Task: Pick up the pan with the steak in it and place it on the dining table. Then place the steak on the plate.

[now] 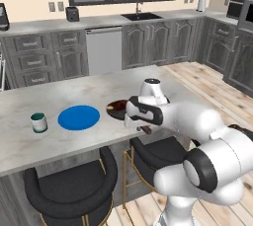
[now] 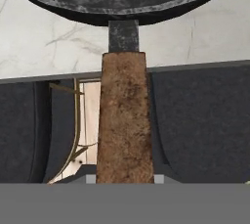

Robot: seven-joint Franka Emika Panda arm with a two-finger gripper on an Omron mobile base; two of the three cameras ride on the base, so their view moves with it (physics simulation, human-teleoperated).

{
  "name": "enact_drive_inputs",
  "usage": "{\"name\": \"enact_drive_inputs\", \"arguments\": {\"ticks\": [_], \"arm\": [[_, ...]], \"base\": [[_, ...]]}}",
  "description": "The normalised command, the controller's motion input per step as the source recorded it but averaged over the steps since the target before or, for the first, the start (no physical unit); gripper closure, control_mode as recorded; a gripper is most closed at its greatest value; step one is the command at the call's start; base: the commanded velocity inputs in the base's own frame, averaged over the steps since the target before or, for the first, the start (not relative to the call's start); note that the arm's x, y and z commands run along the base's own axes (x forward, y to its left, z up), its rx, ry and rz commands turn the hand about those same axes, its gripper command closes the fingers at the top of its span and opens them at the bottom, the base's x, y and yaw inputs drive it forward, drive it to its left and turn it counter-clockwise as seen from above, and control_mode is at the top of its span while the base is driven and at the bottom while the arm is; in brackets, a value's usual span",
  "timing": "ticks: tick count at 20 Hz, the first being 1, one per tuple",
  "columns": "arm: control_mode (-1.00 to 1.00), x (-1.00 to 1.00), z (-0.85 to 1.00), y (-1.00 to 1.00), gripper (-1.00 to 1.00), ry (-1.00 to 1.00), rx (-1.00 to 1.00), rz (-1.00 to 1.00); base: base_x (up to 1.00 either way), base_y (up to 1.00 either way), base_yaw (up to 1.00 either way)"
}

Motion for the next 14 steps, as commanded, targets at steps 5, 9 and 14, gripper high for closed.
{"name": "enact_drive_inputs", "arguments": {"ticks": [5, 9, 14], "arm": [[-1.0, 0.3, -0.25, 0.14, 1.0, 0.0, 0.0, 0.0], [-1.0, 0.22, -0.21, 0.11, 1.0, 0.0, 0.0, 0.0], [-1.0, 0.04, -0.02, 0.0, 1.0, 0.0, 0.0, 0.0]], "base": [[0.0, 0.0, 0.0], [0.0, 0.0, 0.0], [0.0, 0.0, 0.0]]}}
